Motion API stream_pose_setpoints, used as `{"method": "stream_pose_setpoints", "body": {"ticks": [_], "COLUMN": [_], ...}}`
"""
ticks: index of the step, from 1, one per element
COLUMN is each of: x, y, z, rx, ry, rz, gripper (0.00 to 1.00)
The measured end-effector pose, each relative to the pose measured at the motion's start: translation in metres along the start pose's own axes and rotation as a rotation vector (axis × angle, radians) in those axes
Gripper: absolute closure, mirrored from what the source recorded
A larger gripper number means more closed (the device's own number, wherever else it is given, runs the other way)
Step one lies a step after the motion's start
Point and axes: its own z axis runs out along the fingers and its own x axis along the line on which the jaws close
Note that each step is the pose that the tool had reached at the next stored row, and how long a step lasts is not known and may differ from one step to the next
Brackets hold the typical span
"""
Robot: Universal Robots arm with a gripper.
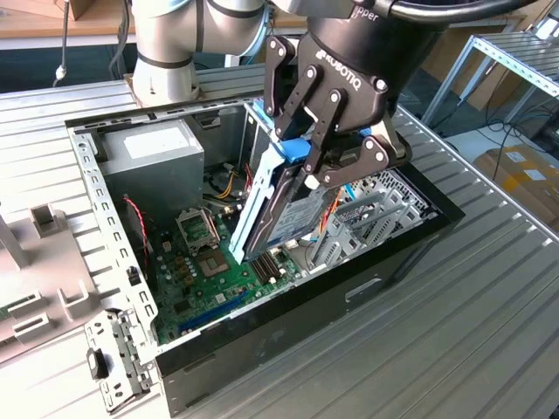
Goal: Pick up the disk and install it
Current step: 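Pick up the disk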
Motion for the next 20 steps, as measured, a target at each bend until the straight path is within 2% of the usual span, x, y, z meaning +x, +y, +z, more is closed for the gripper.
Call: {"method": "stream_pose_setpoints", "body": {"ticks": [10,14,17,20], "x": [0.0064,0.0074,0.0076,0.008], "y": [-0.0026,-0.0057,-0.0104,-0.0184], "z": [-0.0007,-0.0011,-0.0018,-0.0027], "rx": [0.0,0.0,0.0,0.0004], "ry": [0.0,-0.0001,-0.0003,-0.0029], "rz": [0.0,0.0,0.0,0.002], "gripper": [0.63,0.63,0.63,0.63]}}
